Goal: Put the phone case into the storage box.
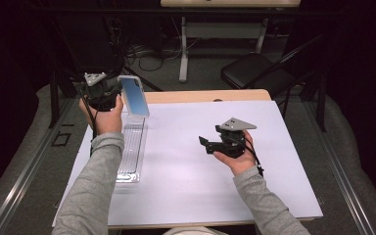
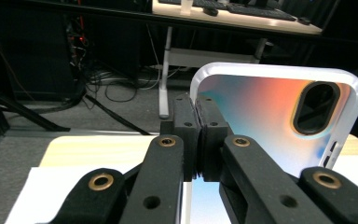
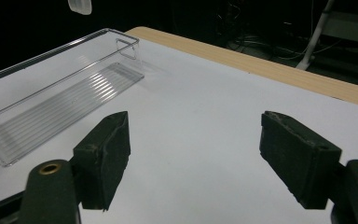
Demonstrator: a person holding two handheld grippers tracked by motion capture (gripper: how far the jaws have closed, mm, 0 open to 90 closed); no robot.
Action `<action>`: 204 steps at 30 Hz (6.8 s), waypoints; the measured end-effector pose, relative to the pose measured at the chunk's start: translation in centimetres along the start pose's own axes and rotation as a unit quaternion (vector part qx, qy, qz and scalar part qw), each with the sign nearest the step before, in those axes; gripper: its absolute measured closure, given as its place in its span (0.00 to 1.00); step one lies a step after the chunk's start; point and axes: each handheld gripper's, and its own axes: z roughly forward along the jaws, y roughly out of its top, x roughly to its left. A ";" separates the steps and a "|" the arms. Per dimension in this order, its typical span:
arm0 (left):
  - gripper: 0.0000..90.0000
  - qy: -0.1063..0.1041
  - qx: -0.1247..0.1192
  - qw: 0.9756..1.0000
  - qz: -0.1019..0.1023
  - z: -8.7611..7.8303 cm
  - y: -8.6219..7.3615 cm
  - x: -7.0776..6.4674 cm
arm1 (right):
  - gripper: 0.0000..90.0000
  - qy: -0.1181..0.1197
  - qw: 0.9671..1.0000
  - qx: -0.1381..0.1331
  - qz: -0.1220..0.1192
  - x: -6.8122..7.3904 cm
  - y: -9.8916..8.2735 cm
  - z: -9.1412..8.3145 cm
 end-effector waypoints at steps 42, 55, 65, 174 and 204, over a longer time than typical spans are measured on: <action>0.98 0.060 -0.002 0.998 -0.007 3.4 -1.6 3.5 | 0.13 -0.010 0.999 -0.011 0.036 -2.1 -1.9 -1.8; 0.98 0.073 -0.007 0.997 -0.013 4.9 -3.6 4.1 | 0.13 -0.006 0.999 -0.009 0.040 -2.3 -2.0 -1.6; 0.98 0.073 0.003 0.997 -0.006 6.0 -4.4 3.7 | 0.15 -0.004 0.999 -0.005 0.039 -2.3 -2.0 -1.4; 0.97 0.100 0.037 0.994 0.004 9.0 -9.4 4.0 | 0.17 0.006 0.999 0.014 0.034 -2.2 -2.7 -0.4; 0.73 0.094 0.035 0.995 0.001 8.7 -9.1 4.2 | 0.17 0.006 0.999 0.014 0.033 -2.3 -2.6 -0.4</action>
